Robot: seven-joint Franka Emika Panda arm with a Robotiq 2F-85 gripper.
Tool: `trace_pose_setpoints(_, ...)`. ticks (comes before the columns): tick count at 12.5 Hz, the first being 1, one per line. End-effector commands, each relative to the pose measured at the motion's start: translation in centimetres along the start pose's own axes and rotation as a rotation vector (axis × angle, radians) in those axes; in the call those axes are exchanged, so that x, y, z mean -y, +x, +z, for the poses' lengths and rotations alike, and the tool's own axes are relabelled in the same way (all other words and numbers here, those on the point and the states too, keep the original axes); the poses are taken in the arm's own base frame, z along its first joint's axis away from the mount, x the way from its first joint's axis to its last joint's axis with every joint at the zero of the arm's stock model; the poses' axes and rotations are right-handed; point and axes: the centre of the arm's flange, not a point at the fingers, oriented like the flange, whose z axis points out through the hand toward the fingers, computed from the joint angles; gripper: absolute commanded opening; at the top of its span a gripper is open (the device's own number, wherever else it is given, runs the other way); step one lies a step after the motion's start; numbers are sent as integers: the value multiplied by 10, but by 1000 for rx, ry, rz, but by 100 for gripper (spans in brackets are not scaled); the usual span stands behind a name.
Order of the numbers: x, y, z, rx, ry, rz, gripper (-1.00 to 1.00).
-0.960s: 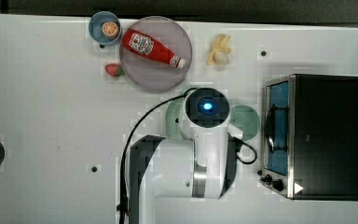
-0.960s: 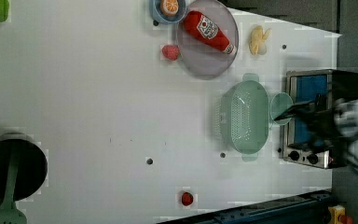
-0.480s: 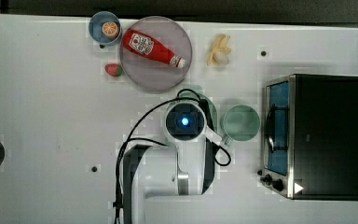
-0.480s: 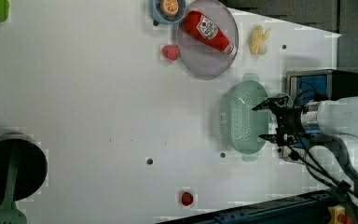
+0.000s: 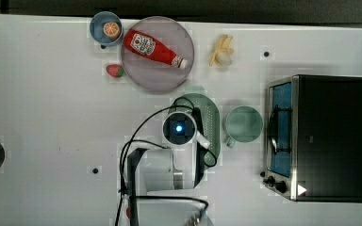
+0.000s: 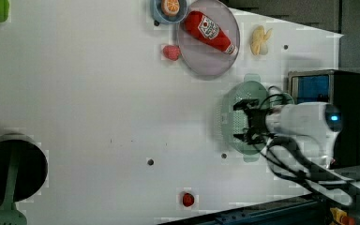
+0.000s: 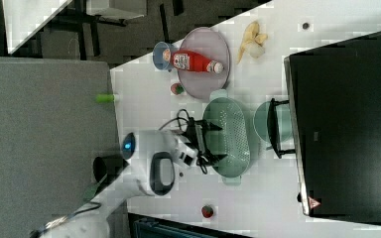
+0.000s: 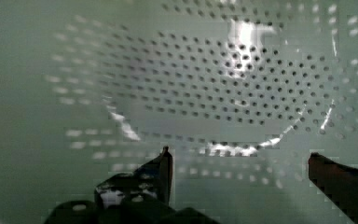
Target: Drag strainer right to left.
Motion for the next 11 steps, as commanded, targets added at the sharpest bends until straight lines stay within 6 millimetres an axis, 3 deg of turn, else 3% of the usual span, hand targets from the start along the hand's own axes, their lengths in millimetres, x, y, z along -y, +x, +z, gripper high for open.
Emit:
trace_pose_setpoints(1,4,-8,6,1,41,138,100)
trace_pose_setpoints(5,7,-31,8,5,44,117,100)
trace_pose_setpoints(11,10,-82,7,36,35,62,100)
